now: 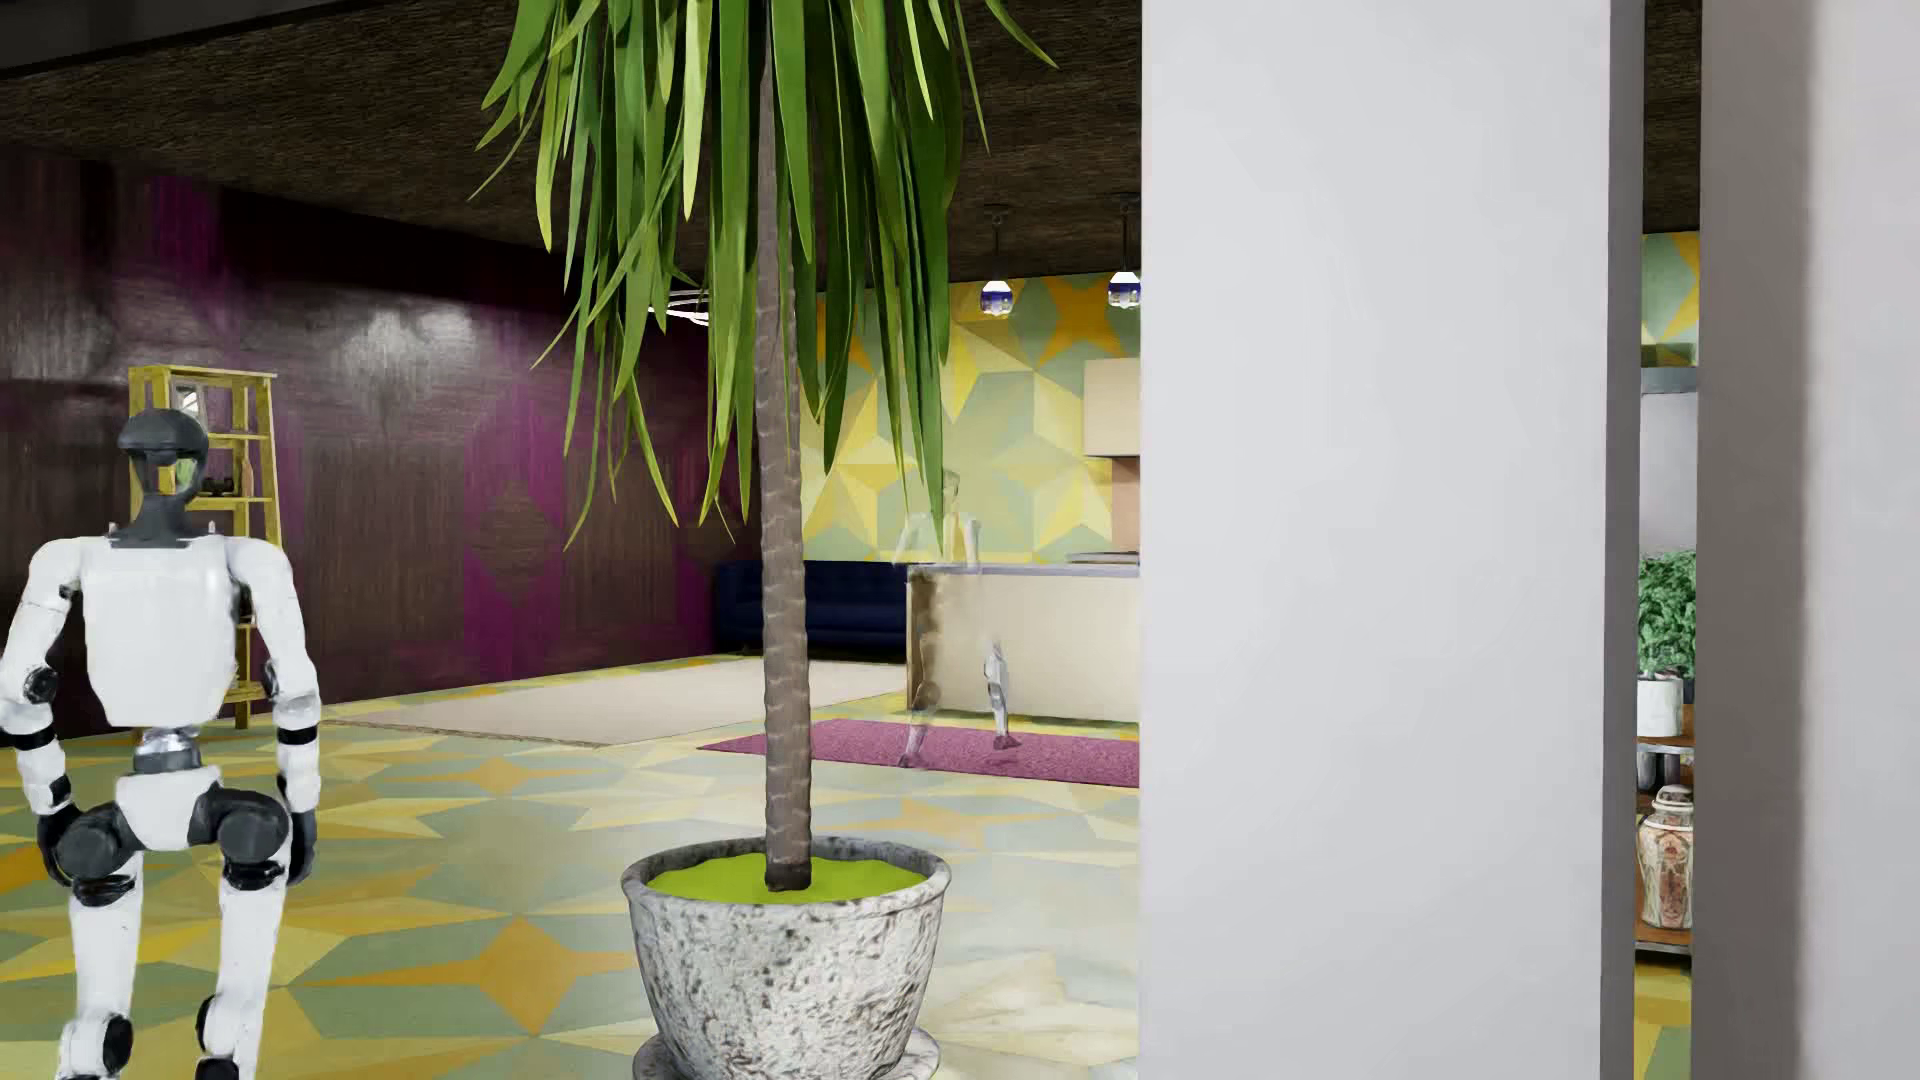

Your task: Move towards the counter

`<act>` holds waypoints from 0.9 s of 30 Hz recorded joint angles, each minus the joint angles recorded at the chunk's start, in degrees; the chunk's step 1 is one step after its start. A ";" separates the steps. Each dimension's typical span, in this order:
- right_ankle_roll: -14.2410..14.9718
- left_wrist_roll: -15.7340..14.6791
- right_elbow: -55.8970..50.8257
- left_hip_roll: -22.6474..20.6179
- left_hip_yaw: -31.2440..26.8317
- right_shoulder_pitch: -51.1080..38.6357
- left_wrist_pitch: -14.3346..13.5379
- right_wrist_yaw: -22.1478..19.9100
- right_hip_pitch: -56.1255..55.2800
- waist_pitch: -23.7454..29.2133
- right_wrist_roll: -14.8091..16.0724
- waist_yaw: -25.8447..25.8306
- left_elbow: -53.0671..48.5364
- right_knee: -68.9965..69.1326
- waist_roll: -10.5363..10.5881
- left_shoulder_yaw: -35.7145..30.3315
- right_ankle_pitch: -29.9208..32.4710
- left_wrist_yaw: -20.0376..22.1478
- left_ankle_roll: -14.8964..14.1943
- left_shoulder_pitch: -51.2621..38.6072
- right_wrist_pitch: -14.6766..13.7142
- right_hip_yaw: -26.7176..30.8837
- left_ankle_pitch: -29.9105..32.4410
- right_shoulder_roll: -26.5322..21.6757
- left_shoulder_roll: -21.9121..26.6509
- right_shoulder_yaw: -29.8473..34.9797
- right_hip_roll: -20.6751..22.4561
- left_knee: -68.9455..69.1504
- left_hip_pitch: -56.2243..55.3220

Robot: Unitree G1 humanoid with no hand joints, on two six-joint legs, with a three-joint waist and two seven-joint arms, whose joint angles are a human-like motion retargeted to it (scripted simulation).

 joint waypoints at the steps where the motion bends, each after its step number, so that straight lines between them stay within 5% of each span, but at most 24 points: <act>1: 0.00 0.00 -0.46 -0.11 0.00 0.03 0.00 0.00 -0.37 0.06 0.00 0.12 -0.11 0.15 0.02 -0.42 0.78 0.00 0.00 0.20 0.00 0.00 -0.92 0.12 0.18 0.20 0.20 0.02 -0.26; 9: 0.00 0.00 -4.47 -0.23 0.00 -1.20 0.00 0.00 6.84 4.99 0.00 6.17 1.64 -0.13 -0.72 -1.14 -2.94 0.00 0.00 5.03 0.00 0.00 -5.12 -2.80 1.11 4.40 -0.08 23.99 -17.96; 17: 0.00 0.00 -1.13 1.54 0.00 -7.37 0.00 0.00 22.10 7.10 0.00 13.84 9.42 -2.55 -2.50 -1.14 -13.04 0.00 0.00 7.67 0.00 0.00 3.13 -1.99 2.31 3.22 -2.13 10.70 -32.05; 20: 0.00 0.00 0.80 -0.31 0.00 -5.00 0.00 0.00 22.98 5.70 0.00 17.11 10.16 2.16 -4.33 -1.80 -3.82 0.00 0.00 8.00 0.00 0.00 -0.42 -1.46 2.64 4.99 -5.62 19.25 -33.55; 23: 0.00 0.00 1.63 -2.65 0.00 -1.09 0.00 0.00 12.61 5.61 0.00 14.87 10.36 27.22 -4.23 -2.13 19.69 0.00 0.00 6.84 0.00 0.00 -6.80 -1.57 2.12 7.24 -7.90 21.92 -26.05; 25: 0.00 0.00 1.14 -5.21 0.00 0.97 0.00 0.00 0.98 7.74 0.00 8.74 7.87 47.38 -3.70 -1.96 21.05 0.00 0.00 5.43 0.00 0.00 -9.35 -1.90 1.69 6.93 -8.22 18.40 -17.25; 27: 0.00 0.00 1.48 -4.82 0.00 3.23 0.00 0.00 -10.01 8.21 0.00 1.79 4.36 48.11 -1.91 -1.97 21.81 0.00 0.00 4.22 0.00 0.00 -9.71 -1.58 1.93 4.59 -6.46 12.06 -7.53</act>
